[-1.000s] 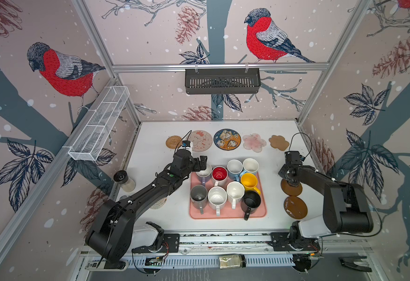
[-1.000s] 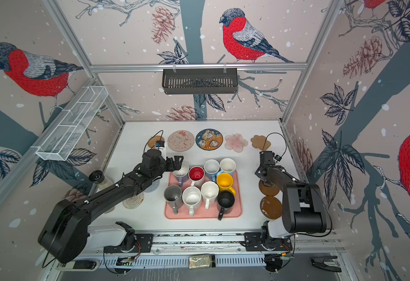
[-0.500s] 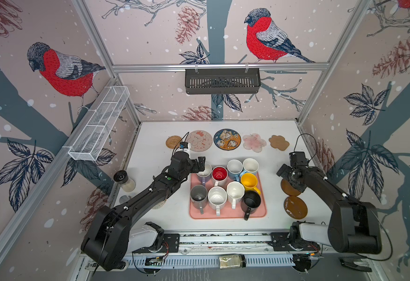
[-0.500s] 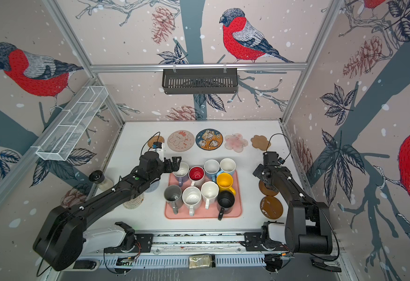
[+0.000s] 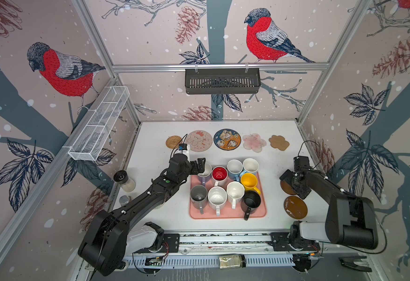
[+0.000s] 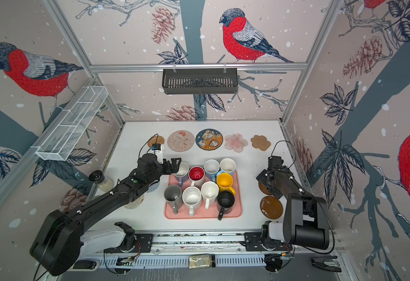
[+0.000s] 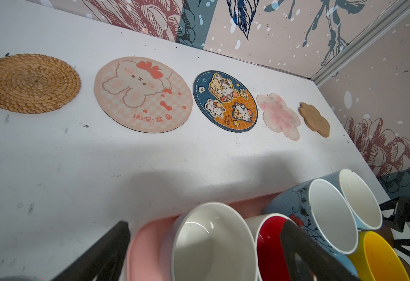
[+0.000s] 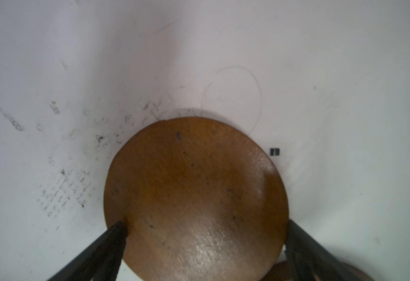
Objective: Place cups on coasters
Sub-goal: Move the coaster to the middle-right of the table.
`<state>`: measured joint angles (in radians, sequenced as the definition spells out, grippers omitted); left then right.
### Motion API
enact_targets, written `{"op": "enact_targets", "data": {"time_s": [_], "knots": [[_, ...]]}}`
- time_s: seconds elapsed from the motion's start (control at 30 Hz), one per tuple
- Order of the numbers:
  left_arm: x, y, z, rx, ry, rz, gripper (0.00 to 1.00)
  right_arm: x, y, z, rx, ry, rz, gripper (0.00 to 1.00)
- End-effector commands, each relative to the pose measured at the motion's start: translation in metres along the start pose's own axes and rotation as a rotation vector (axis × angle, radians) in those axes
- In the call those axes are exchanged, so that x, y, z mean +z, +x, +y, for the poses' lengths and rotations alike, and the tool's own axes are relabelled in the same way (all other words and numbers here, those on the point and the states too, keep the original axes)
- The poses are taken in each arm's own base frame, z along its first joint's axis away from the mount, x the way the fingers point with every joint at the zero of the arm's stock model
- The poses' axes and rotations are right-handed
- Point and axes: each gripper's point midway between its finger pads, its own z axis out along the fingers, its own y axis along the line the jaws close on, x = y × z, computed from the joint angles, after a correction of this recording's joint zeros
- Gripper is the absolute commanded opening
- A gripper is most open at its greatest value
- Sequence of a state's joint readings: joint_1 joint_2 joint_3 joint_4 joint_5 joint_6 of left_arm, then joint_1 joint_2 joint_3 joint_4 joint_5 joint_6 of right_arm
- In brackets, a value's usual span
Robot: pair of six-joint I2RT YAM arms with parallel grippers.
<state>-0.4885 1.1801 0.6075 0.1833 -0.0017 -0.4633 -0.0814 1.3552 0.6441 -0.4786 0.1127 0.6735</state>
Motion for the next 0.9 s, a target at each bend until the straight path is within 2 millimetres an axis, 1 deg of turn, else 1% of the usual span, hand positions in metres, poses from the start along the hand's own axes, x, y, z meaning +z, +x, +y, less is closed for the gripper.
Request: {"op": "enact_targets", "data": {"time_s": [0.0, 0.17, 0.3, 0.67, 0.87], "knots": [[-0.001, -0.009, -0.004, 0.010, 0.018, -0.039, 0.97, -0.001, -0.003, 0.008, -0.038, -0.024, 0.001, 1.00], [0.001, -0.007, -0.002, 0.011, 0.006, -0.033, 0.97, -0.001, -0.008, 0.027, -0.046, -0.071, 0.001, 0.99], [0.001, -0.008, -0.001, 0.017, -0.002, -0.035, 0.97, 0.001, -0.017, 0.039, -0.036, -0.094, 0.001, 0.99], [0.004, -0.003, 0.005, 0.025, -0.030, -0.016, 0.97, 0.031, -0.039, 0.063, -0.063, -0.074, 0.033, 0.97], [0.007, 0.000, 0.009, 0.028, -0.052, -0.012, 0.97, 0.039, -0.058, 0.076, -0.082, -0.068, 0.022, 0.97]]}}
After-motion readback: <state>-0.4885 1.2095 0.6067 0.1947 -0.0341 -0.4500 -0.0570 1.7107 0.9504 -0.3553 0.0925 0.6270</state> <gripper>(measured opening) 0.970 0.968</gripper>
